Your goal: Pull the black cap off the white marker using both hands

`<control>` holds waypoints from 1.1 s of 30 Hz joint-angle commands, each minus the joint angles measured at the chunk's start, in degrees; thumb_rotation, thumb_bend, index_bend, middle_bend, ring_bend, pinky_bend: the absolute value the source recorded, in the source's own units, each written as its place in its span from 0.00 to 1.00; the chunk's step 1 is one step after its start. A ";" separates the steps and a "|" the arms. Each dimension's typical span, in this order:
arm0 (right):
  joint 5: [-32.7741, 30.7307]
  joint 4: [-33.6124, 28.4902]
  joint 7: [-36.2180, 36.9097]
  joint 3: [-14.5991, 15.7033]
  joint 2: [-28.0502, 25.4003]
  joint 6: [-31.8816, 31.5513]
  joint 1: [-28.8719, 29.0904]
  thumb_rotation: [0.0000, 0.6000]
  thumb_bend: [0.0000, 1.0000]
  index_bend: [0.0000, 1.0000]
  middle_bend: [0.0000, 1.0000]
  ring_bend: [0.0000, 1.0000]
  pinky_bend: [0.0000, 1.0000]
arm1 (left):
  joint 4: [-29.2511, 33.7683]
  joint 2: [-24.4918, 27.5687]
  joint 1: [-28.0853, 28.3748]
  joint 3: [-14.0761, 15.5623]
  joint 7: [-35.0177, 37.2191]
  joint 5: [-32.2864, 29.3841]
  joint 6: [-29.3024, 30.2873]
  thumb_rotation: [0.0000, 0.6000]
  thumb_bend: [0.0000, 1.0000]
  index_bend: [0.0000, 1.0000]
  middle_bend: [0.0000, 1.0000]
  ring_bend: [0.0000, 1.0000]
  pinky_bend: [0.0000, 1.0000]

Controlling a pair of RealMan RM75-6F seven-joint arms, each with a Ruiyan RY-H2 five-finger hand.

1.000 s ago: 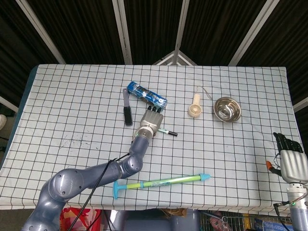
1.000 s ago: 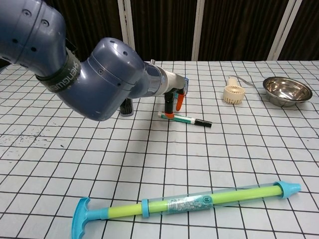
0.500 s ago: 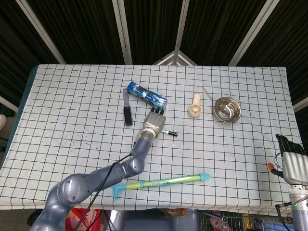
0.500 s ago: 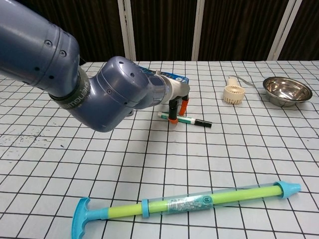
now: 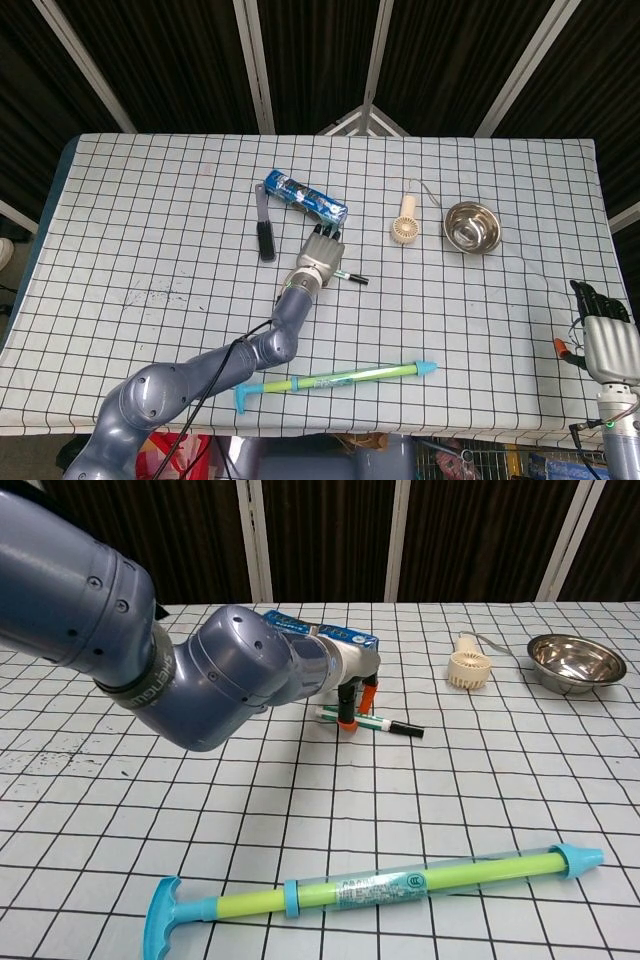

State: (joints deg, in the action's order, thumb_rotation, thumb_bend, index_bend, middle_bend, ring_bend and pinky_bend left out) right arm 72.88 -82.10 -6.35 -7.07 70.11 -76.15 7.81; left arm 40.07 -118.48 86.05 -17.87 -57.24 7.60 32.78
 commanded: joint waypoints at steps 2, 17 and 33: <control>0.00 -0.07 -0.01 -0.01 0.02 0.13 0.05 1.00 0.27 0.08 0.12 0.16 0.15 | 0.61 0.38 -0.38 0.10 0.50 0.49 0.13 1.00 0.52 0.53 0.10 0.00 0.00; 0.49 -0.23 -0.29 -0.06 0.16 -0.12 0.18 1.00 0.27 0.08 0.12 0.16 0.15 | 12.99 6.81 -2.13 -0.72 1.73 0.95 8.02 1.00 0.61 0.58 0.12 0.00 0.00; 0.19 -8.80 -6.67 -2.15 -2.75 -0.08 2.69 1.00 0.27 0.08 0.12 0.16 0.15 | 43.24 23.36 -5.65 -2.05 -1.89 -2.38 26.92 1.00 0.61 0.59 0.12 0.00 0.00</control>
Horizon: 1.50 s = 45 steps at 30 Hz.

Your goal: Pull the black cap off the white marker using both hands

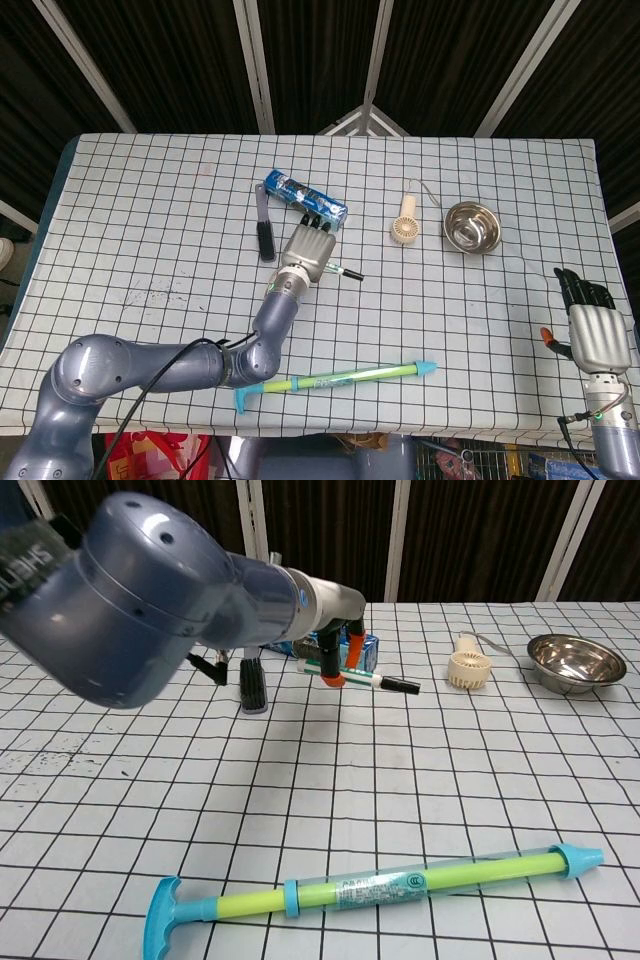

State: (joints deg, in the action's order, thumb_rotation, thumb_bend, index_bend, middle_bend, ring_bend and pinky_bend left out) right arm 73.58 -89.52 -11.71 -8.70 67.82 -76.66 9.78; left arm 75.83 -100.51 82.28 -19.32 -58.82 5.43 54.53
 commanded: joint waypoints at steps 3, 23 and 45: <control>-1.09 -3.05 -2.85 -0.94 -0.84 0.83 1.39 1.00 0.27 0.08 0.12 0.16 0.15 | 12.58 8.59 -2.88 -1.34 0.36 0.53 7.77 1.00 0.61 0.59 0.12 0.00 0.00; -3.05 -18.04 -8.09 -4.10 -2.81 -0.25 4.46 1.00 0.27 0.19 0.12 0.16 0.15 | 25.22 12.33 -4.11 -4.33 2.20 2.13 24.42 1.00 0.60 0.59 0.12 0.00 0.00; -20.71 -34.13 -28.96 -13.15 -1.36 2.95 20.16 1.00 0.27 0.26 0.12 0.16 0.15 | 21.40 3.89 -0.08 -9.67 -2.17 0.44 30.80 1.00 0.59 0.59 0.12 0.00 0.00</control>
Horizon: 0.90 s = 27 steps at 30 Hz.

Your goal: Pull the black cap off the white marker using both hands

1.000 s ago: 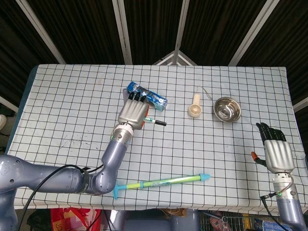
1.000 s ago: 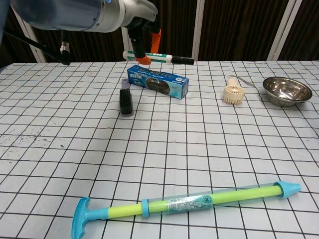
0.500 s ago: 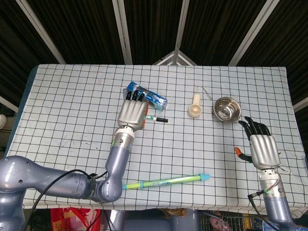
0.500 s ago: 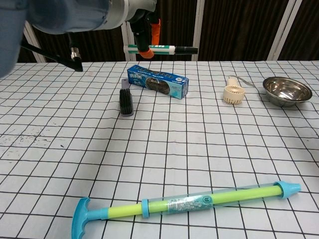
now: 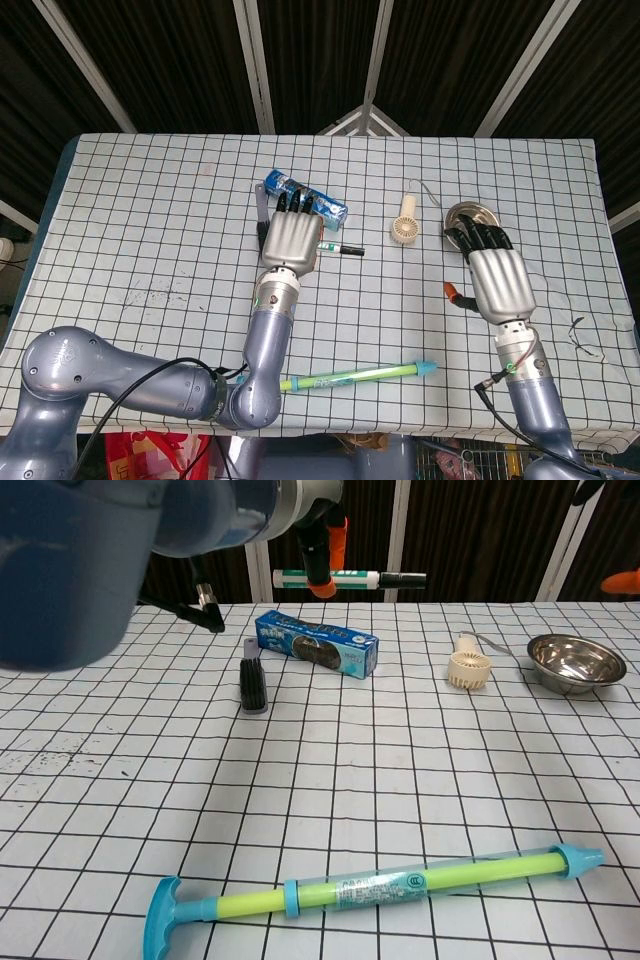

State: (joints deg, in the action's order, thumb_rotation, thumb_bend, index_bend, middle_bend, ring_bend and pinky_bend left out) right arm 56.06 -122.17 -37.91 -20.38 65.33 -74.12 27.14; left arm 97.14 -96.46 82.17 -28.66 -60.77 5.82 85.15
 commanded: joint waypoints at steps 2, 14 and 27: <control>-5.37 -1.77 -4.07 -1.97 1.72 0.47 4.36 1.00 0.27 0.27 0.12 0.16 0.15 | 0.19 -0.27 -0.02 -0.57 -0.42 0.15 0.28 1.00 0.58 0.59 0.12 0.00 0.00; -19.51 -2.85 -11.48 -4.13 5.33 -1.57 14.02 1.00 0.27 0.30 0.12 0.16 0.15 | -3.60 -3.09 0.38 -1.70 -0.81 1.15 -0.13 1.00 0.58 0.59 0.12 0.00 0.00; -26.03 -0.61 -11.62 -6.14 8.86 -3.55 21.07 1.00 0.27 0.37 0.12 0.16 0.15 | -7.20 -6.88 1.53 -2.98 -0.95 3.74 -0.20 1.00 0.57 0.58 0.12 0.00 0.00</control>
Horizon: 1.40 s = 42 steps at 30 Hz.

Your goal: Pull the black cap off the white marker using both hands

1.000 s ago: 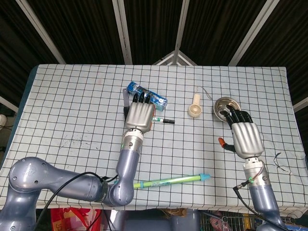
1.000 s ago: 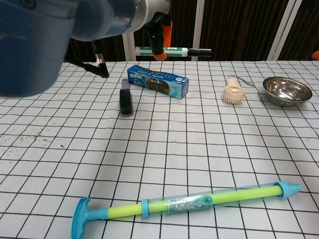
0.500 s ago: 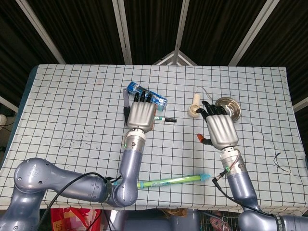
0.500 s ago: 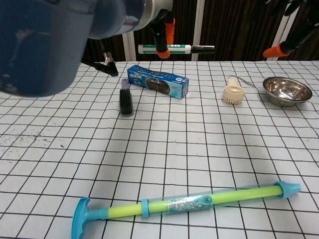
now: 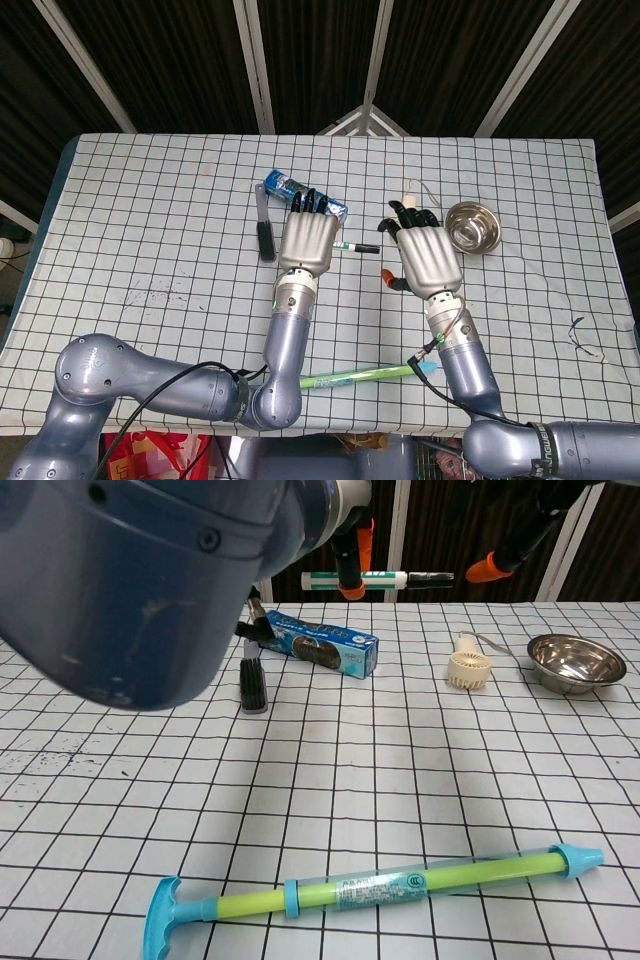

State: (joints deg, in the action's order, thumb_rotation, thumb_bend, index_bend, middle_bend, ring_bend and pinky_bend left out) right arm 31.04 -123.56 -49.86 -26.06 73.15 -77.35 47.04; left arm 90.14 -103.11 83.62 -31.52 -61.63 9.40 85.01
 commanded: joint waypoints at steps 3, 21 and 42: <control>-2.31 1.61 0.38 -0.71 2.08 -0.41 2.48 1.00 0.27 0.40 0.12 0.16 0.15 | -0.62 -0.79 0.24 -0.23 -0.19 0.52 -0.27 1.00 0.57 0.58 0.12 0.00 0.00; -8.25 7.02 0.82 0.81 5.12 -1.43 7.04 1.00 0.27 0.44 0.12 0.16 0.15 | -2.18 -2.69 -0.47 -1.31 0.21 2.71 -1.88 1.00 0.57 0.58 0.12 0.00 0.00; -9.66 8.36 2.73 2.00 4.18 -1.13 8.40 1.00 0.28 0.47 0.12 0.16 0.15 | -2.06 -3.57 -1.19 -2.07 0.20 4.13 -3.09 1.00 0.57 0.58 0.13 0.00 0.00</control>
State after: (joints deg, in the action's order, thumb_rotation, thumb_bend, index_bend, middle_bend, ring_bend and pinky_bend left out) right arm 21.38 -115.21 -47.17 -24.09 77.35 -78.50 55.42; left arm 88.07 -106.67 82.44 -33.57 -61.42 13.51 81.90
